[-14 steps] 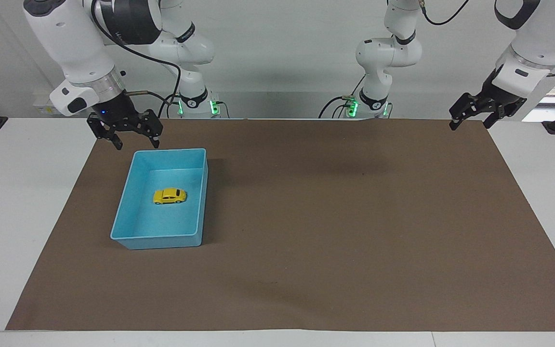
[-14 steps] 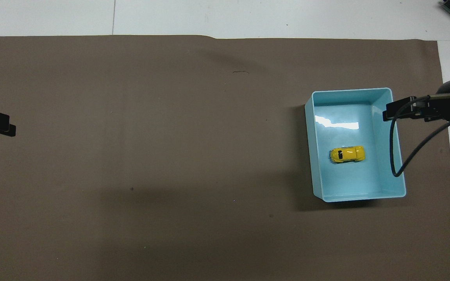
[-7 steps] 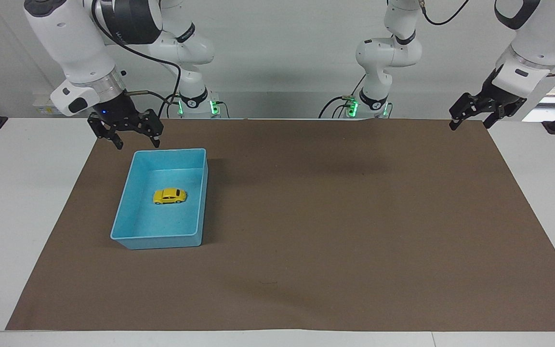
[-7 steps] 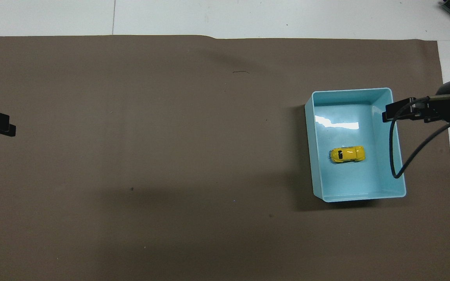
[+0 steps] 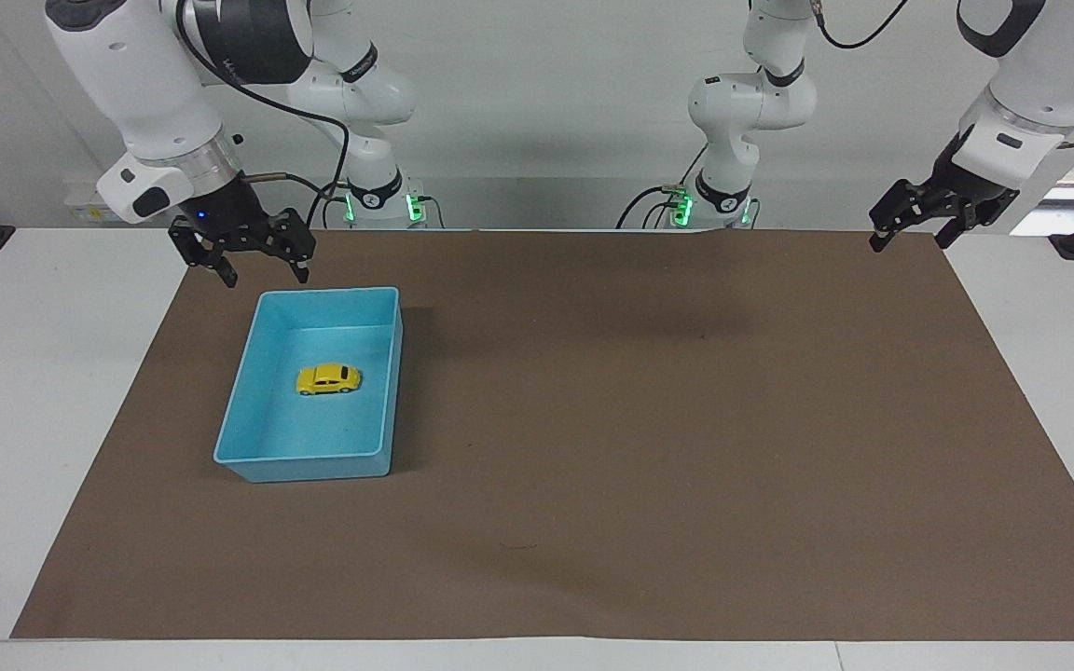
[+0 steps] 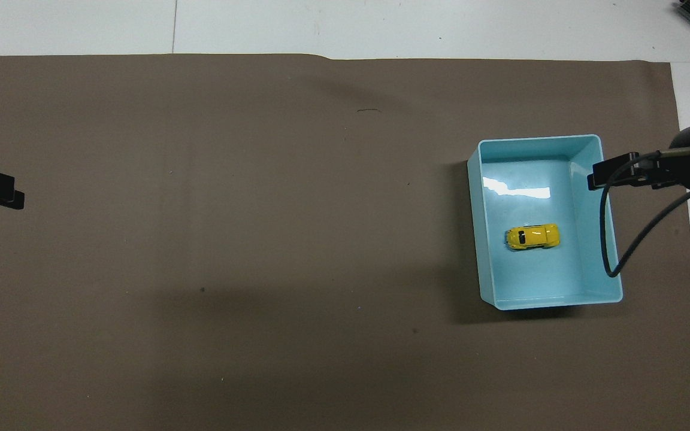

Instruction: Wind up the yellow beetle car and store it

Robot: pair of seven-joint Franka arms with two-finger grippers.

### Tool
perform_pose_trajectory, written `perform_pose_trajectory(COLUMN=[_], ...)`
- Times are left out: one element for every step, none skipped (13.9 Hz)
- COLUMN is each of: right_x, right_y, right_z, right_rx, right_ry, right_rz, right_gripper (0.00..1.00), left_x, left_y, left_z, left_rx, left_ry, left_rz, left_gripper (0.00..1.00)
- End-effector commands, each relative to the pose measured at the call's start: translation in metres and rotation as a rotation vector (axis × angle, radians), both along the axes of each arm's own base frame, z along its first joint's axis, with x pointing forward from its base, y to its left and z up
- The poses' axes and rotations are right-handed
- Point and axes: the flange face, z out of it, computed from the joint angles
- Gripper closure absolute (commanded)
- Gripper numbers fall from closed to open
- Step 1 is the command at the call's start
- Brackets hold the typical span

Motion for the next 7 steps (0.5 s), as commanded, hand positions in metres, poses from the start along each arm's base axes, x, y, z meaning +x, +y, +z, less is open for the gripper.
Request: perform_pose_trajectory(right_x=[-0.015,-0.018,-0.023,-0.024,-0.028,-0.033,-0.035], right_y=[-0.002,-0.002,-0.003,-0.003,-0.002,0.000,0.002], right_z=[0.000,-0.005,-0.007,-0.009,-0.010,-0.016,-0.028], right_rx=[-0.002,-0.003,-0.008,-0.011,-0.024,-0.040,-0.042], right_ry=[0.011,0.011,0.005,0.005,0.010,0.024,0.042], right_rz=[0.167,0.297,0.379,0.424,0.471,0.528,0.586], right_gripper=[0.00,0.00,0.00,0.00,0.00,0.00,0.00], left_x=[-0.006,-0.006,-0.006,-0.006,-0.006,-0.006,-0.006], left_y=[0.002,0.002,0.001,0.002,0.002,0.002,0.002], left_z=[0.001,0.001,0.001,0.001,0.001,0.001,0.001], left_rx=[0.009,0.009,0.009,0.009,0.009,0.009,0.009], left_ry=[0.009,0.009,0.009,0.009,0.009,0.009,0.009], left_rz=[0.007,0.007,0.006,0.007,0.007,0.007,0.007], left_gripper=[0.00,0.00,0.00,0.00,0.00,0.00,0.00])
